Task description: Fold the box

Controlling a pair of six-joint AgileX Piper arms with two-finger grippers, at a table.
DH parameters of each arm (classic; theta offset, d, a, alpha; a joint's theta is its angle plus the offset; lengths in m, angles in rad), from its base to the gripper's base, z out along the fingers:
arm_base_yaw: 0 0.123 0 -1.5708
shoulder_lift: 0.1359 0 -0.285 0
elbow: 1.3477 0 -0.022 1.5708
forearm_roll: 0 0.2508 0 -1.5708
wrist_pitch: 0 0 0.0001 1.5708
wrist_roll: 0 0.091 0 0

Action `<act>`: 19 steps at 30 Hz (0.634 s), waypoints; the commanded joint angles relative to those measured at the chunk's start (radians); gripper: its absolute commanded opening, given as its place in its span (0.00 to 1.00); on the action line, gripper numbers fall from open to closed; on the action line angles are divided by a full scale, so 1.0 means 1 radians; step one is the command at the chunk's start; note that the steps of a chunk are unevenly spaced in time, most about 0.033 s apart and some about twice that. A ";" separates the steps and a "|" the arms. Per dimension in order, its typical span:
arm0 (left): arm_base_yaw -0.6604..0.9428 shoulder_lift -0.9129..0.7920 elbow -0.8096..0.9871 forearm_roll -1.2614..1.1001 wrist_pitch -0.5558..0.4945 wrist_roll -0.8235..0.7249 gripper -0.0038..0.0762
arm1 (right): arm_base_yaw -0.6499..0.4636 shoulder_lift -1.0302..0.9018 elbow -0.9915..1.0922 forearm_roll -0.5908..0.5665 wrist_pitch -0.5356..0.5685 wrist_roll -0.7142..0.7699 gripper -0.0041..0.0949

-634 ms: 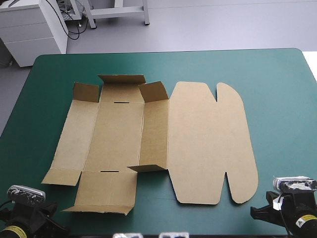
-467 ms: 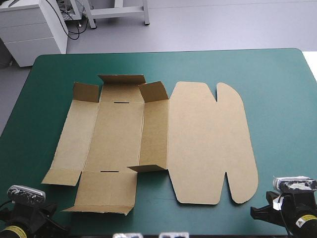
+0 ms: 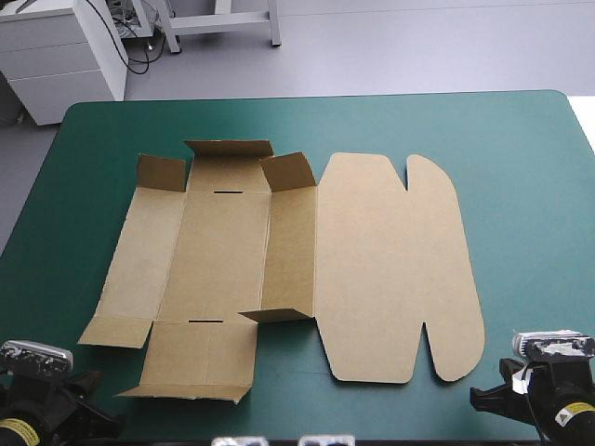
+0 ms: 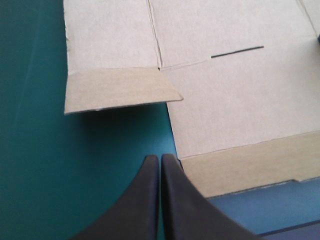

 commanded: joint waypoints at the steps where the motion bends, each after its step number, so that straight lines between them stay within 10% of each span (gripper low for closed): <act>1: -0.004 0.094 -0.106 0.003 -0.028 -0.016 0.04 | 0.004 0.014 -0.026 0.004 -0.049 -0.003 0.02; 19: -0.002 0.663 -0.328 0.111 -0.325 -0.062 0.04 | 0.004 0.014 -0.026 0.004 -0.049 -0.003 0.02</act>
